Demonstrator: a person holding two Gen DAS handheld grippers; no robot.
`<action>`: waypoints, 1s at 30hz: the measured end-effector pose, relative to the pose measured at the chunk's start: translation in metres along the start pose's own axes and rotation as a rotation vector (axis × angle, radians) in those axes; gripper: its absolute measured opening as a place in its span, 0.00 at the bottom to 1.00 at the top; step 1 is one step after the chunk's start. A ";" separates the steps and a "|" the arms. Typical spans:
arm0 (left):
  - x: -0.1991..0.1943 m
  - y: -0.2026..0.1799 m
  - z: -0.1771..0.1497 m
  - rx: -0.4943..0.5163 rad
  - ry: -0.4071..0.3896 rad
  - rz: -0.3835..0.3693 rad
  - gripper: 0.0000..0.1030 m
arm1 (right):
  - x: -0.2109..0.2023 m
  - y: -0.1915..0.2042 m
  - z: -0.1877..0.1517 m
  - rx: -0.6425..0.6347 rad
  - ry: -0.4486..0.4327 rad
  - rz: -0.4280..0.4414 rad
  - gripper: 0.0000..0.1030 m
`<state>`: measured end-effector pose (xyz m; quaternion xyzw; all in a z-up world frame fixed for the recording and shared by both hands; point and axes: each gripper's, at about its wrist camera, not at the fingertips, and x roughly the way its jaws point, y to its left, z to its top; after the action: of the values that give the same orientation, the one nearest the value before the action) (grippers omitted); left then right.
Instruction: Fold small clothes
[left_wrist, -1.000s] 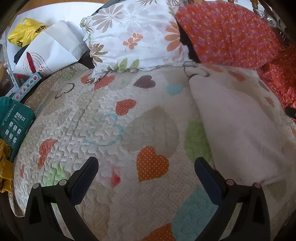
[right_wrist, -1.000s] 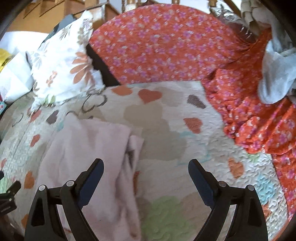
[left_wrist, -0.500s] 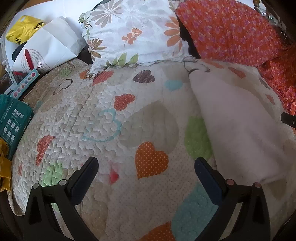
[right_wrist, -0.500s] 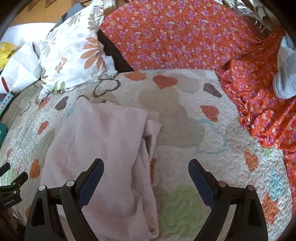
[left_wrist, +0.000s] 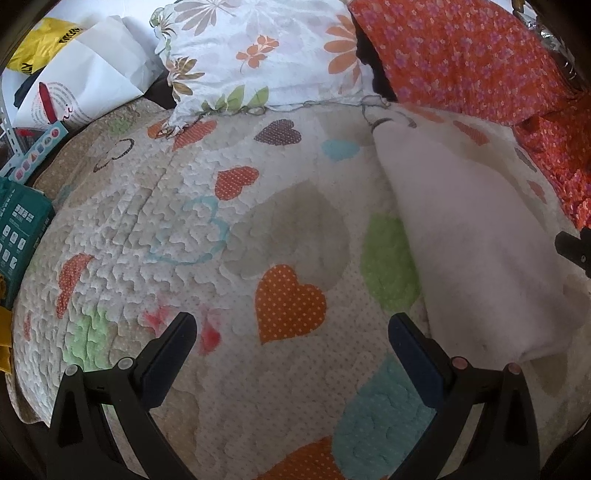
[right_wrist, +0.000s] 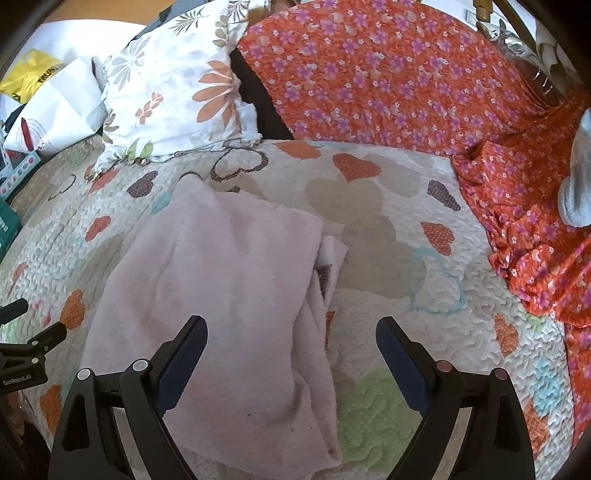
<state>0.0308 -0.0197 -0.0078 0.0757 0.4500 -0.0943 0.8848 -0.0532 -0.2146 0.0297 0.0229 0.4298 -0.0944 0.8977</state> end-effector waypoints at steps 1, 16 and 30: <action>0.000 -0.001 0.000 0.001 -0.001 -0.001 1.00 | 0.000 0.002 -0.001 -0.004 0.002 0.003 0.92; -0.007 -0.001 0.001 0.009 -0.044 0.018 1.00 | -0.003 0.035 -0.008 -0.161 -0.033 -0.045 0.92; -0.017 -0.005 0.002 0.026 -0.087 0.014 1.00 | -0.002 0.053 -0.013 -0.259 -0.053 -0.122 0.92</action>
<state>0.0214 -0.0231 0.0073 0.0863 0.4092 -0.0973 0.9031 -0.0546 -0.1611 0.0215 -0.1217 0.4152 -0.0933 0.8967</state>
